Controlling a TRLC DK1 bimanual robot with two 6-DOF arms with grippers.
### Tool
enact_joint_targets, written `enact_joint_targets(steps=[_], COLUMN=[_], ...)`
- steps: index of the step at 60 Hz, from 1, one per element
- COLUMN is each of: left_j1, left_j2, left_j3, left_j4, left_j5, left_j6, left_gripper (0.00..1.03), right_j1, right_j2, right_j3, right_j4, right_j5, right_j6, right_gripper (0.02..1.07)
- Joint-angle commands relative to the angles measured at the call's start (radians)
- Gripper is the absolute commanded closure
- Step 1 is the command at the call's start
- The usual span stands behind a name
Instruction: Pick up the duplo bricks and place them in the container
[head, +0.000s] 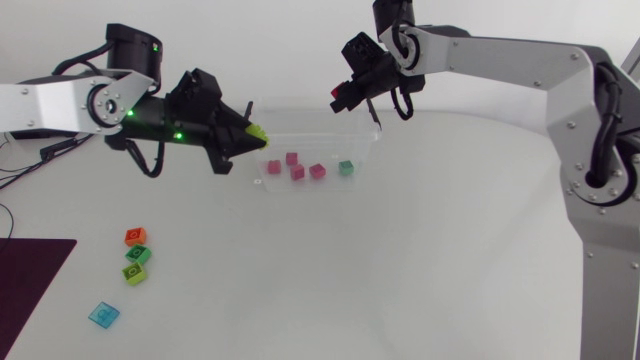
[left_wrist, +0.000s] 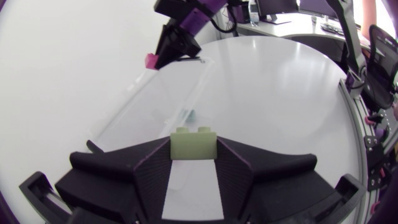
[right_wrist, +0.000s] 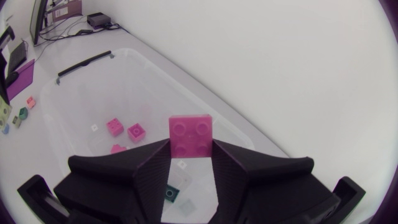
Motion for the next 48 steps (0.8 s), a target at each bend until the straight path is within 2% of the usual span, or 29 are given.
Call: enact_joint_targets(steps=[1, 7, 10, 11, 22, 30, 32, 35, 38, 39, 45, 48], left_j1=[-0.012, -0.032, -0.041, -0.047, -0.066, -0.067, -0.067, -0.067, -0.066, -0.066, -0.063, -0.059], left_j2=[0.107, 0.189, 0.228, 0.254, 0.412, 0.515, 0.53, 0.561, 0.585, 0.594, 0.608, 0.599], left_j3=[0.103, 0.19, 0.23, 0.261, 0.454, 0.577, 0.597, 0.634, 0.664, 0.675, 0.696, 0.686], left_j4=[0.058, 0.121, 0.138, 0.145, 0.158, 0.158, 0.158, 0.156, 0.155, 0.151, 0.13, 0.127], left_j5=[-0.03, -0.088, -0.116, -0.128, -0.203, -0.266, -0.278, -0.309, -0.338, -0.352, -0.366, -0.386], left_j6=[-0.131, -0.195, -0.215, -0.229, -0.3, -0.338, -0.341, -0.349, -0.361, -0.362, -0.372, -0.37], left_gripper=[0.68, 0.68, 0.68, 0.68, 0.67, 0.63, 0.6, 0.4, 0.13, 0.07, 0.05, 0.05], right_j1=[0.012, 0.015, 0.015, 0.015, 0.012, 0.006, 0.006, 0.001, -0.005, -0.006, -0.026, -0.036], right_j2=[0.057, 0.067, 0.056, 0.044, -0.157, -0.303, -0.335, -0.383, -0.436, -0.452, -0.539, -0.588], right_j3=[0.049, 0.052, 0.04, 0.029, -0.221, -0.416, -0.462, -0.517, -0.572, -0.589, -0.669, -0.724], right_j4=[0.009, 0.011, 0.012, 0.015, 0.169, 0.265, 0.296, 0.322, 0.341, 0.344, 0.351, 0.4], right_j5=[0.015, 0.034, 0.046, 0.049, 0.09, 0.12, 0.143, 0.163, 0.193, 0.204, 0.238, 0.264], right_j6=[0.026, 0.031, 0.034, 0.033, 0.031, 0.036, 0.034, 0.036, 0.034, 0.034, 0.045, 0.048], right_gripper=[0.58, 0.17, 0.12, 0.07, 0.06, 0.06, 0.06, 0.06, 0.06, 0.06, 0.06, 0.06])
